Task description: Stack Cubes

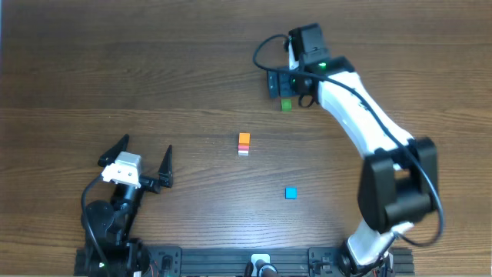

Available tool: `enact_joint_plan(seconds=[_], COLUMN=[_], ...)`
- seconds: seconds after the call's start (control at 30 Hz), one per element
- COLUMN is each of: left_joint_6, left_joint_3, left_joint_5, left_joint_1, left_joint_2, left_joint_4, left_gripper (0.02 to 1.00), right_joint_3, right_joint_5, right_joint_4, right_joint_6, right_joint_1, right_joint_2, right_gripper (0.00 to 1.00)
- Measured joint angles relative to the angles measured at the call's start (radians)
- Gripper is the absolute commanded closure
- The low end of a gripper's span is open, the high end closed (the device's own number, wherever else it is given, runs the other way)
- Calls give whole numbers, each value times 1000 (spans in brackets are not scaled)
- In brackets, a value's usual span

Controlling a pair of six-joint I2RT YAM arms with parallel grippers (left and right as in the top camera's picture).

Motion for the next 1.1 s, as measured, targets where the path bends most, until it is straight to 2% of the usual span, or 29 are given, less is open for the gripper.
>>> enact_joint_plan(seconds=[0.2, 0.6, 0.67, 0.87, 0.97, 1.1], left_joint_6=[0, 0, 0, 0, 0, 0], left_joint_3=[0, 0, 0, 0, 0, 0], left_joint_5=[0, 0, 0, 0, 0, 0], left_joint_1=[0, 0, 0, 0, 0, 0], left_joint_2=[0, 0, 0, 0, 0, 0], left_joint_4=[0, 0, 0, 0, 0, 0], left_gripper=[18, 18, 18, 18, 23, 20], right_joint_3=[0, 4, 4, 5, 5, 5], right_joint_5=[3, 79, 80, 87, 87, 87], right_joint_4=[-16, -50, -54, -57, -57, -56], right_joint_6=[37, 87, 93, 103, 108, 106], right_joint_1=[15, 34, 35, 46, 53, 56], right_joint_2=[86, 151, 156, 158, 158, 158], right_gripper=[9, 9, 64, 378, 406, 492])
